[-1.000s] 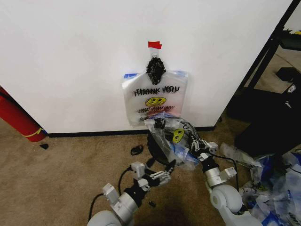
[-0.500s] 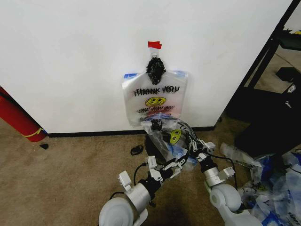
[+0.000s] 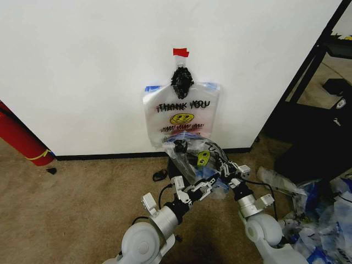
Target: Pick up the garbage bag from the wall and place it over the trash bin.
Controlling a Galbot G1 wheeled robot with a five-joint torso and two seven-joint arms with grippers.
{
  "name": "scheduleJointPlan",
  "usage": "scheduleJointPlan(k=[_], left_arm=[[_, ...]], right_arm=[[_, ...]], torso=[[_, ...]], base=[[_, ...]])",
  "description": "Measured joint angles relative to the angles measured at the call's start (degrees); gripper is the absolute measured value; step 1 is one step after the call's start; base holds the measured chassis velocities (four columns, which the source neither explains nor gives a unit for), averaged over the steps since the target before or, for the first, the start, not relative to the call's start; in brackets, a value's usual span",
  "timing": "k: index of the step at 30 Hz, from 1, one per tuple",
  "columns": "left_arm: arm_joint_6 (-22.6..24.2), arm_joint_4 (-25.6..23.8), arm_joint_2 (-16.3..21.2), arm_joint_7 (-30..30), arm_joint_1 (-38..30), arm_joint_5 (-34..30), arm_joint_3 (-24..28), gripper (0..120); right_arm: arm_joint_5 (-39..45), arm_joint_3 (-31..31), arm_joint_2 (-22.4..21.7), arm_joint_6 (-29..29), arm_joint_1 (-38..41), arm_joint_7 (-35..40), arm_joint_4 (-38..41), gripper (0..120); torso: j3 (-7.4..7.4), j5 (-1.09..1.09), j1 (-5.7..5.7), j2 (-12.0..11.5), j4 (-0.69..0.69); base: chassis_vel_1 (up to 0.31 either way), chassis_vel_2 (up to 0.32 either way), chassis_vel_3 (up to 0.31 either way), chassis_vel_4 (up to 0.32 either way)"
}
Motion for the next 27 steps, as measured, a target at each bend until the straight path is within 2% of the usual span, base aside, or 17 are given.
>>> scheduleJointPlan(k=[2, 3, 9, 11, 14, 21, 27], left_arm=[[-0.3, 0.0, 0.0, 0.2, 0.0, 0.3, 0.0, 42], [-0.3, 0.0, 0.0, 0.2, 0.0, 0.3, 0.0, 42], [-1.4, -0.1, 0.5, 1.7, 0.7, 2.0, -0.2, 17], [-1.4, -0.2, 0.6, 1.9, 0.9, 2.2, -0.3, 14], [-1.4, -0.8, 0.8, 2.4, 1.7, 2.4, -0.7, 0], [-3.5, -1.3, 2.1, 3.8, 4.3, 6.5, -2.3, 0], [-8.2, 0.5, 3.7, 4.7, 8.0, 14.5, -4.1, 0]], right_arm=[[0.0, 0.0, 0.0, 0.0, 0.0, 0.0, 0.1, 1], [0.0, 0.0, 0.0, 0.0, 0.0, 0.0, 0.1, 1], [0.0, 0.0, 0.1, -0.2, 0.0, 0.4, 0.5, 1], [0.0, 0.0, 0.1, -0.2, 0.1, 0.6, 0.5, 1], [0.3, -0.1, 0.2, -0.3, 0.3, 1.4, 0.1, 1], [3.7, -0.4, 0.4, -1.4, 0.7, 6.3, 0.7, 1], [9.7, -0.4, 0.4, -3.8, 0.4, 12.2, 3.4, 1]], torso=[[0.0, 0.0, 0.0, 0.0, 0.0], [0.0, 0.0, 0.0, 0.0, 0.0], [0.0, 0.0, 0.0, 0.0, 0.0], [0.0, 0.0, 0.0, 0.0, 0.0], [0.0, 0.0, 0.0, 0.0, 0.0], [0.0, 0.0, 0.0, 0.0, 0.0], [0.0, 0.0, 0.0, 0.0, 0.0]], base=[[0.0, 0.0, 0.0, 0.0], [0.0, 0.0, 0.0, 0.0], [0.0, 0.0, 0.0, 0.0], [0.0, 0.0, 0.0, 0.0], [0.0, 0.0, 0.0, 0.0], [0.0, 0.0, 0.0, 0.0], [0.0, 0.0, 0.0, 0.0]])
